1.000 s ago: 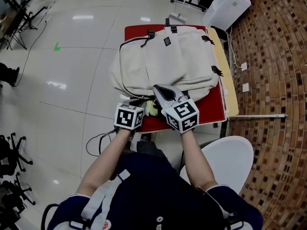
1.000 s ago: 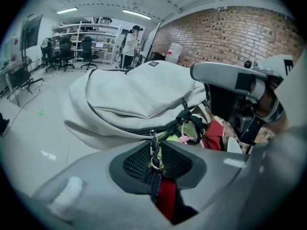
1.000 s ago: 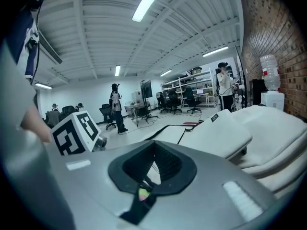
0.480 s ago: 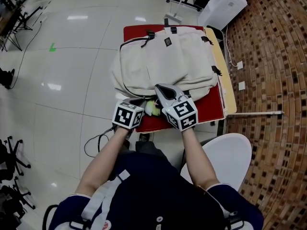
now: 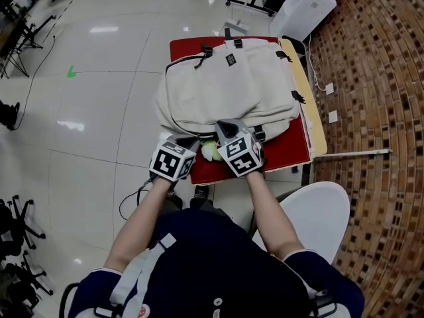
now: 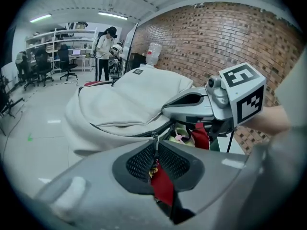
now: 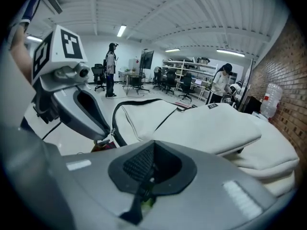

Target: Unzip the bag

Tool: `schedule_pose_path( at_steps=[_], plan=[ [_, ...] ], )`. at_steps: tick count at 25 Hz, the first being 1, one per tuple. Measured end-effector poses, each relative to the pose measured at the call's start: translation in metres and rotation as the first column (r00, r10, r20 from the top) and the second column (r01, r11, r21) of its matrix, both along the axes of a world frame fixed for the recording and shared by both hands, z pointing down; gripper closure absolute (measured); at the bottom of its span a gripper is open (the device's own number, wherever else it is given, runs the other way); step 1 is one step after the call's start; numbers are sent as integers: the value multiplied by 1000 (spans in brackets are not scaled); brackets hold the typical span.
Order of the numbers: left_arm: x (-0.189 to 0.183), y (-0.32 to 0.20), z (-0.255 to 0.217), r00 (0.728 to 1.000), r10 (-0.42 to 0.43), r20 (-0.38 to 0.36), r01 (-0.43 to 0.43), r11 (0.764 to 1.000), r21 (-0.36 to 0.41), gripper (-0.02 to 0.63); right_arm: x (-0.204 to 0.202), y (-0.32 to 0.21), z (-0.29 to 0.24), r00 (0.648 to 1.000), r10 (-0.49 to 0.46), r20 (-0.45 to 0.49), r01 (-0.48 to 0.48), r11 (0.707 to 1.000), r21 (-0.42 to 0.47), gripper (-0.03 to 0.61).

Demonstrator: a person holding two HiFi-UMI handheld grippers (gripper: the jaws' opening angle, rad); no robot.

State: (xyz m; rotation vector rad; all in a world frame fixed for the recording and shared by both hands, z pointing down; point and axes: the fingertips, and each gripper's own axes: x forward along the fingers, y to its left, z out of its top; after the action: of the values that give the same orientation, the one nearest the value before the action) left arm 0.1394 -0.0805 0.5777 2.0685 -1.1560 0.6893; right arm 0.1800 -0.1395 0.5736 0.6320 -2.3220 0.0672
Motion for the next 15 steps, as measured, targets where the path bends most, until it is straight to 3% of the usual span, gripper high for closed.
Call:
schedule_pose_path(
  at_steps=[7, 15],
  plan=[
    [-24, 5, 1, 995, 6, 101, -8, 1000, 12, 581, 3, 0, 9, 998, 1, -55, -3, 1000, -31, 577],
    [-67, 6, -5, 991, 35, 125, -41, 998, 42, 589, 4, -1, 10, 995, 32, -92, -33, 999, -9, 577]
  ],
)
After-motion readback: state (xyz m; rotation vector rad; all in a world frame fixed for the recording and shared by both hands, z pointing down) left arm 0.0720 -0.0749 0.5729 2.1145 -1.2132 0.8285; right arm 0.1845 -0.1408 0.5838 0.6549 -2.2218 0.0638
